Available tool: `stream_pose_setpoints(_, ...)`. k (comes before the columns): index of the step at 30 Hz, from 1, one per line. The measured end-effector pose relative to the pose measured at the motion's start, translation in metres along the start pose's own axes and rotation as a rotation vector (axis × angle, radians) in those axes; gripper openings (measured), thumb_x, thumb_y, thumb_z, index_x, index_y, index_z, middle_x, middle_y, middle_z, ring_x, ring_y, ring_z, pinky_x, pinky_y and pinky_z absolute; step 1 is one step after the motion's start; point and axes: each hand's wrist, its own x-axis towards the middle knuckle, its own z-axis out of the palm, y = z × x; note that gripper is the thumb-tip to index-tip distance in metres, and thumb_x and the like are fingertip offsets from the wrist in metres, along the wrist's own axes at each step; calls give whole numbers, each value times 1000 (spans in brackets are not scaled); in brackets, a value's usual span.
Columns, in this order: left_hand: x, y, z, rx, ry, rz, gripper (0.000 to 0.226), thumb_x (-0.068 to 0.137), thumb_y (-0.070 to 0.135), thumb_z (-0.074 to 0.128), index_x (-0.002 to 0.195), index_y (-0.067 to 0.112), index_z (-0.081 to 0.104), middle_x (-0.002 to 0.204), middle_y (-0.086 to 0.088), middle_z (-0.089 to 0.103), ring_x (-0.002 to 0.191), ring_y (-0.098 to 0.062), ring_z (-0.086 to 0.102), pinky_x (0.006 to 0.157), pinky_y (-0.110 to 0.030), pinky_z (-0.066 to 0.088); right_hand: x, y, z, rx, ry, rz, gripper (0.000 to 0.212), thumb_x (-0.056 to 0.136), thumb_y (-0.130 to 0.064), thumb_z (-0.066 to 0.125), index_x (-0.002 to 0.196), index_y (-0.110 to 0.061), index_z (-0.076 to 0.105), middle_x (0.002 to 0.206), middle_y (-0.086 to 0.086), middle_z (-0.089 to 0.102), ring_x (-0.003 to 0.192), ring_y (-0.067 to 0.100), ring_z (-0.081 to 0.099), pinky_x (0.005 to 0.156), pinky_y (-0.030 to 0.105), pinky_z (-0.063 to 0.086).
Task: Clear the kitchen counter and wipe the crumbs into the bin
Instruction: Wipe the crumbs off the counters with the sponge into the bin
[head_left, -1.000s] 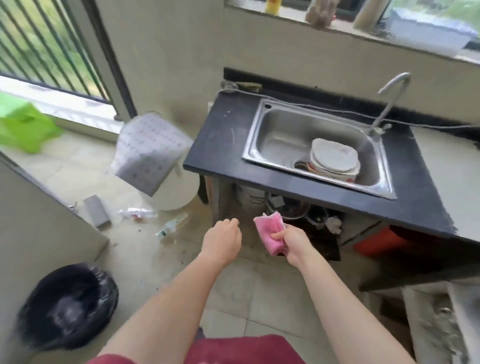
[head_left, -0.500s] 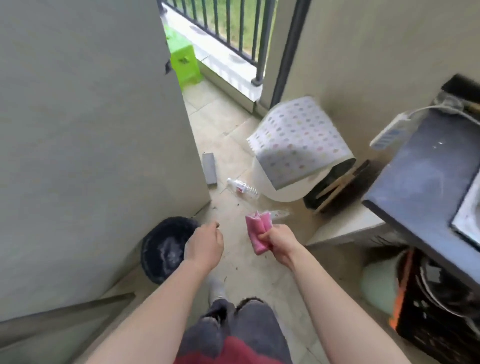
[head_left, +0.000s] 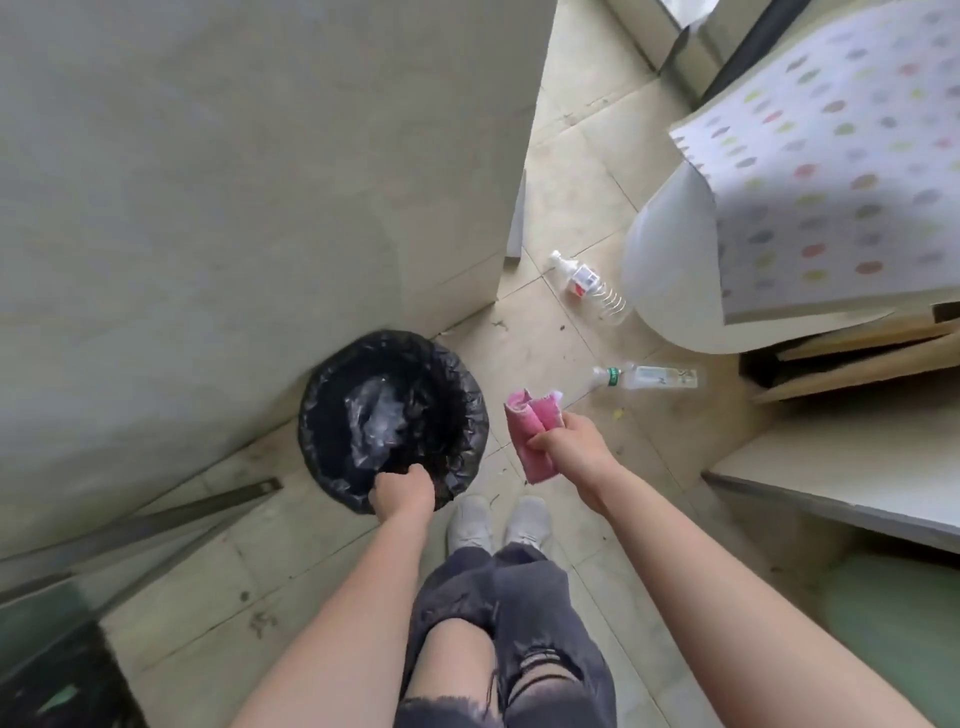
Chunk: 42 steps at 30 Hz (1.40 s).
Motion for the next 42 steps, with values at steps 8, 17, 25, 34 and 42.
stream_pose_setpoints(8, 97, -36, 70, -730, -105, -451, 43, 94, 15, 47, 135, 6, 42, 135, -9, 51, 109, -24, 52, 90, -33, 44, 90, 53, 24, -37, 45, 33, 17, 81, 5, 52, 92, -8, 53, 71, 2, 59, 60, 9, 56, 47, 19, 42)
stream_pose_setpoints(17, 44, -10, 54, -893, -101, -400, 41, 89, 13, 58, 128, 5, 48, 116, -10, 57, 92, -24, 57, 80, -30, 50, 36, 29, 4, -30, 19, -4, 22, 80, 10, 43, 75, -11, 49, 55, 6, 59, 43, 13, 57, 42, 21, 51)
stream_pose_setpoints(25, -117, -2, 1, -299, -212, -40, 21, 82, 17, 63, 97, 4, 58, 96, -14, 57, 93, -31, 58, 85, -37, 49, -95, -3, -62, 24, 154, 20, 27, 79, -5, 50, 106, -1, 50, 85, 13, 63, 64, 20, 60, 60, 28, 51)
stream_pose_setpoints(34, -320, -16, -25, 129, -414, 482, 24, 76, 23, 62, 84, 1, 63, 83, -12, 68, 83, -30, 62, 70, -35, 47, -272, 48, -163, 230, 443, 36, 16, 75, -5, 54, 62, -13, 52, 65, 8, 56, 63, 24, 53, 58, 30, 39)
stream_pose_setpoints(42, -445, -93, 30, 381, -629, 711, 18, 71, 20, 65, 66, 12, 50, 67, -6, 55, 65, -24, 51, 67, -35, 44, -373, 193, -232, 403, 671, 96, 33, 86, -20, 51, 108, 2, 60, 104, 17, 61, 88, 27, 53, 71, 29, 34)
